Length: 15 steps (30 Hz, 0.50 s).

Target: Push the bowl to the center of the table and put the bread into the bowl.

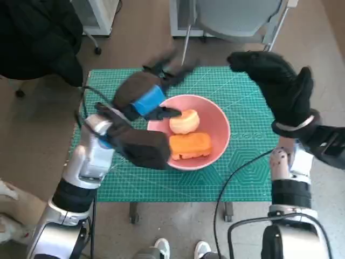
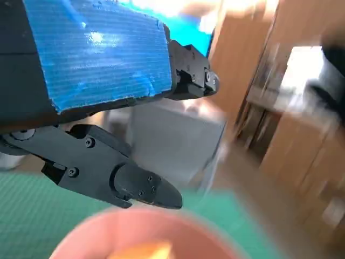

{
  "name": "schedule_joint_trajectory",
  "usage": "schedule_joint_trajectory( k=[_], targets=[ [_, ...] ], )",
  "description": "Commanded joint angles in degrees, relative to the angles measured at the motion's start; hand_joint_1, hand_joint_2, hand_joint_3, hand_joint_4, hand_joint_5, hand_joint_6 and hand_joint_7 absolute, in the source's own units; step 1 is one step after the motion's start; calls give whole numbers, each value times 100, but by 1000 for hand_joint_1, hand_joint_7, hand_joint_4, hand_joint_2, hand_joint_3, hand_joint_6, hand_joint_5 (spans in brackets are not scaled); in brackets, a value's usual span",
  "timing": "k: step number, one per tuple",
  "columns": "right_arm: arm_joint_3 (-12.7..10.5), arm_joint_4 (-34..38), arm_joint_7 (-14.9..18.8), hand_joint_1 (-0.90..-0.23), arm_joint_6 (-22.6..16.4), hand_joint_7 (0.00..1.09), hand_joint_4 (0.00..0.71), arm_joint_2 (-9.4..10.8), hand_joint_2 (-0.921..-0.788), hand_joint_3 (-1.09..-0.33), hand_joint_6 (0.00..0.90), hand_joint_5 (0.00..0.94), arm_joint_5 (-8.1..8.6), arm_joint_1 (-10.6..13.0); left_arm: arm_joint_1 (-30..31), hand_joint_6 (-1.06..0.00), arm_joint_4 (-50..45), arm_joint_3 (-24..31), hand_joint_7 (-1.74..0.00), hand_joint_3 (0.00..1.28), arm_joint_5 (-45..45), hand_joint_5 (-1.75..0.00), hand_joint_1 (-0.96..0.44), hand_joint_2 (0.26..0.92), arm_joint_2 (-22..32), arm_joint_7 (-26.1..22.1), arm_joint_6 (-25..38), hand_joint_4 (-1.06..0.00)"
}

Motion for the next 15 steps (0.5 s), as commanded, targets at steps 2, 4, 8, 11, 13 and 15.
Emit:
schedule_joint_trajectory(
  k=[2,4,8,11,13,15],
  targets=[
    [17,175,-78,-707,-62,4,271,19,-921,-844,312,4,-83,-103,216,-345,296,547,-54,232,-805,-18,-554,921,-33,371,-782,-214],
    [18,205,-98,-707,-81,4,272,26,-921,-842,313,4,-89,-120,247,-337,404,640,-49,267,-986,-15,-567,921,-49,417,-971,-215],
    [35,281,-283,-705,-151,7,274,57,-921,-839,318,4,-176,-176,389,-304,584,1003,-30,344,-1863,-13,-607,921,-280,332,-1253,-222],
    [63,281,-377,-712,-202,6,270,64,-921,-837,316,3,-225,-176,417,-274,625,1087,-19,396,-2189,-9,-620,921,-347,219,-1276,-220],
    [82,273,-475,-716,-257,6,269,79,-921,-836,317,3,-283,-171,475,-266,576,1165,-16,401,-2488,-8,-624,921,-414,99,-1207,-220],
    [95,269,-561,-719,-292,6,268,97,-921,-835,316,2,-336,-170,535,-257,504,1218,-12,411,-2706,-6,-624,921,-432,-19,-1124,-218]
  ],
)
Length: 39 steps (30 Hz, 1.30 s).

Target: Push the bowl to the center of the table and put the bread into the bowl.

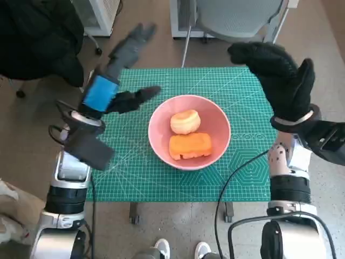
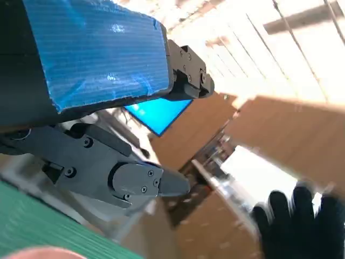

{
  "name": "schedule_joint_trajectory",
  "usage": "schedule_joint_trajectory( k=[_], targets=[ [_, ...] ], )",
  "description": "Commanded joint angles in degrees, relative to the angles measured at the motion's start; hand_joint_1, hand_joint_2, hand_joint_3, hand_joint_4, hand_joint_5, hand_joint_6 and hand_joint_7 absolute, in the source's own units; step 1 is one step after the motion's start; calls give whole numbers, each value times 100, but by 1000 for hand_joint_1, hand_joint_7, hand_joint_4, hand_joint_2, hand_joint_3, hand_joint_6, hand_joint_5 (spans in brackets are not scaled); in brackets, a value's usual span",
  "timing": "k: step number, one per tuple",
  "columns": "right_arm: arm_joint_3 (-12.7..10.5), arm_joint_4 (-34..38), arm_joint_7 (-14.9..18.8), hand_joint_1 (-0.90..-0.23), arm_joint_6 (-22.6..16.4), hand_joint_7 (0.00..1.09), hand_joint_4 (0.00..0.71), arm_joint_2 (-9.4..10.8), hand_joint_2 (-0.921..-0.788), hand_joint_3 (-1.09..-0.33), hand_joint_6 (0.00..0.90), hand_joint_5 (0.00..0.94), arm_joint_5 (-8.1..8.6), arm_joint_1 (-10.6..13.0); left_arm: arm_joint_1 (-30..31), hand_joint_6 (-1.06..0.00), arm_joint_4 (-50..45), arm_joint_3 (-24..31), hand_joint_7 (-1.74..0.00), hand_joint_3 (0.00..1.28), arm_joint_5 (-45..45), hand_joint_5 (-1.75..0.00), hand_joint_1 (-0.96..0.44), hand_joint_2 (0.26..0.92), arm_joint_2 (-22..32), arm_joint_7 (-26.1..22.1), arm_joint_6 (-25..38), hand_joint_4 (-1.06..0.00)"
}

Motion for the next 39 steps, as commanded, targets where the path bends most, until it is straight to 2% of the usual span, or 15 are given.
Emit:
schedule_joint_trajectory(
  k=[1,9,17,39],
  targets=[
    [68,67,-209,-720,-79,5,267,74,-921,-835,316,2,-185,26,150,-252,-95,163,-10,416,-537,-5,-624,921,-105,-249,82,-217],
    [131,37,-473,-714,-108,5,259,99,-921,-852,315,0,-323,5,356,-239,-246,348,-3,473,-1204,0,-604,921,-130,-683,262,-194],
    [178,-15,-561,-710,-118,2,243,60,-921,-854,310,0,-387,6,525,-233,-503,489,-1,496,-1459,0,-638,921,-217,-725,369,-178],
    [220,-53,-577,-710,-45,0,234,-12,-921,-854,293,0,-388,-52,708,-225,-824,608,0,524,-1806,0,-614,921,-436,-842,540,-146]
  ],
)
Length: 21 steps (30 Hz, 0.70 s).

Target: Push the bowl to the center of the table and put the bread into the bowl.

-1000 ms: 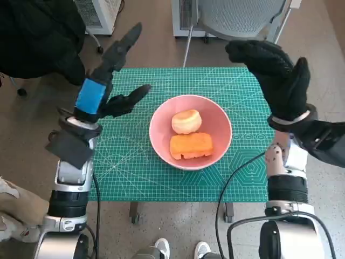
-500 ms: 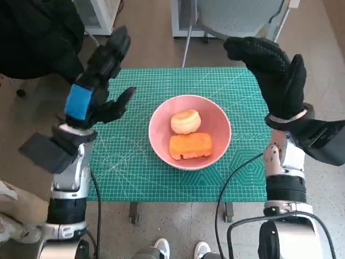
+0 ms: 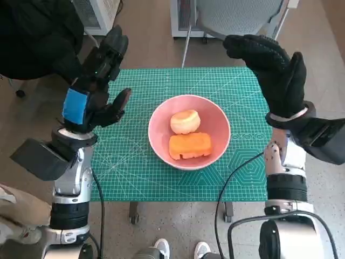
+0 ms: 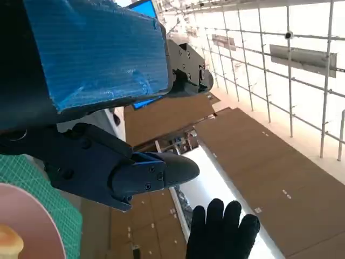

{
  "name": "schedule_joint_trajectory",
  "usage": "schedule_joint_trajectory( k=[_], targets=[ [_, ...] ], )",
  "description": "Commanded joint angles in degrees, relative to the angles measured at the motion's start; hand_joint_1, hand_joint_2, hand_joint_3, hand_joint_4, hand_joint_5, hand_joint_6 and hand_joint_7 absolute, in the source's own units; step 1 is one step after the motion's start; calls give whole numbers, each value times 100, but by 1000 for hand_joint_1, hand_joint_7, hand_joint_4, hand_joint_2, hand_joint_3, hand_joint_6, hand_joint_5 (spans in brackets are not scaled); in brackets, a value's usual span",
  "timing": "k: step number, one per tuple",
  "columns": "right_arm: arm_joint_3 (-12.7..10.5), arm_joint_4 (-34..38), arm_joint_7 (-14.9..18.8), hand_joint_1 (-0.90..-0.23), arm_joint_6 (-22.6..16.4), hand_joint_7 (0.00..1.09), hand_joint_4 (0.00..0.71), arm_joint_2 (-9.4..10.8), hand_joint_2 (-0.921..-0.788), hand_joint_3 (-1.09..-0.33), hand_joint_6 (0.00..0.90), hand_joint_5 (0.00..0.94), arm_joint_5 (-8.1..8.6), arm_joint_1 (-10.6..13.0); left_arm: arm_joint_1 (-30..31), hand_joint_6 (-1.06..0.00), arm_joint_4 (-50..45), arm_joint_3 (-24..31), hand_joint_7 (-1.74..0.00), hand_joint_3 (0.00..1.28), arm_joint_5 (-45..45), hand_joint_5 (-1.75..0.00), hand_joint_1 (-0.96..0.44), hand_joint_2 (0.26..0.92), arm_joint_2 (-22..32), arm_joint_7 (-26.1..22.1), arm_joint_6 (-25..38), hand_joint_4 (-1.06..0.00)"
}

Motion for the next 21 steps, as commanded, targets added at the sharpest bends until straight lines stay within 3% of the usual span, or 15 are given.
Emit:
schedule_joint_trajectory(
  k=[1,21],
  targets=[
    [41,-10,-39,-711,46,0,234,-30,-921,-854,293,0,-68,20,72,-225,-128,44,0,525,-93,0,-614,921,-40,-48,53,-146],
    [58,-53,-23,-711,33,0,230,-121,-921,-861,292,0,-106,23,106,-226,-45,49,-1,524,47,-3,-607,921,-46,-73,-44,-152]
  ],
)
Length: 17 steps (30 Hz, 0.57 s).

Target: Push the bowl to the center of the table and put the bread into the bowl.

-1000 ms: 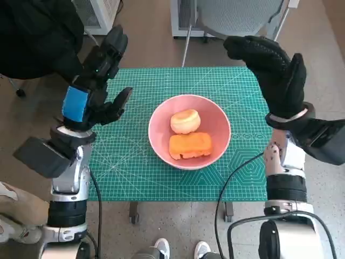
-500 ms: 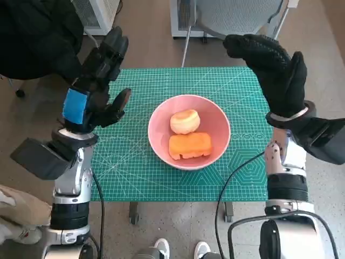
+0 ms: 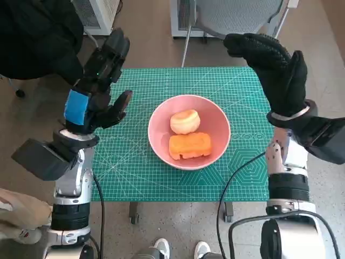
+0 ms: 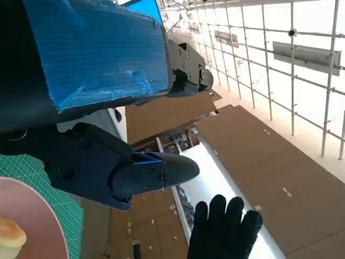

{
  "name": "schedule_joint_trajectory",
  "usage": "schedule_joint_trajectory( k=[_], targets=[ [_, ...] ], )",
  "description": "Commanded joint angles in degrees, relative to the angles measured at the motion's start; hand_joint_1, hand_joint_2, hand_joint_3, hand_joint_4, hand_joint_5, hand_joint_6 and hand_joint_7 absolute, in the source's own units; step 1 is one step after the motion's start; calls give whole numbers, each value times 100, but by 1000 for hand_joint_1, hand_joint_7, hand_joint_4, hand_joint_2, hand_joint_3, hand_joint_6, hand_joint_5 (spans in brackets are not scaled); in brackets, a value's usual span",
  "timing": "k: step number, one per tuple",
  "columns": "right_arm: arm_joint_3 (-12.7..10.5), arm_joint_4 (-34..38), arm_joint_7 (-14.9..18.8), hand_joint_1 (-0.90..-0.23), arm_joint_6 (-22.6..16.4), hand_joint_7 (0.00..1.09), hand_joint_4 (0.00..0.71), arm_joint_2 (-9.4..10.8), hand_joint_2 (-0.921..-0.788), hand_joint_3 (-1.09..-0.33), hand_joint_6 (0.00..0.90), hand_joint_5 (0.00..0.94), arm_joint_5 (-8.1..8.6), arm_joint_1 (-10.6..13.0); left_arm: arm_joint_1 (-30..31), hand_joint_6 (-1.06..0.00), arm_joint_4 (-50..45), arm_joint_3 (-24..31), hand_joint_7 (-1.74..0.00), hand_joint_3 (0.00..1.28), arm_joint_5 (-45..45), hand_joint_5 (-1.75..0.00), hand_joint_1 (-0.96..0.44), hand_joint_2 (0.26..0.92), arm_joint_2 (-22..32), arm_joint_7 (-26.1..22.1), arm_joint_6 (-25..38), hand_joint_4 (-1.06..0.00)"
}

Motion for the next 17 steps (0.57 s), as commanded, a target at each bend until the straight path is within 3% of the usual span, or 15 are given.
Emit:
schedule_joint_trajectory(
  k=[1,17],
  targets=[
    [33,-15,13,-710,36,0,228,-68,-921,-861,292,0,-46,44,66,-226,-14,44,-1,525,7,-3,-605,921,-8,-12,-75,-152],
    [34,3,44,-712,68,0,224,-83,-921,-860,292,0,-25,27,77,-229,-23,47,-3,527,-9,-2,-607,921,-2,-49,-52,-152]
  ],
)
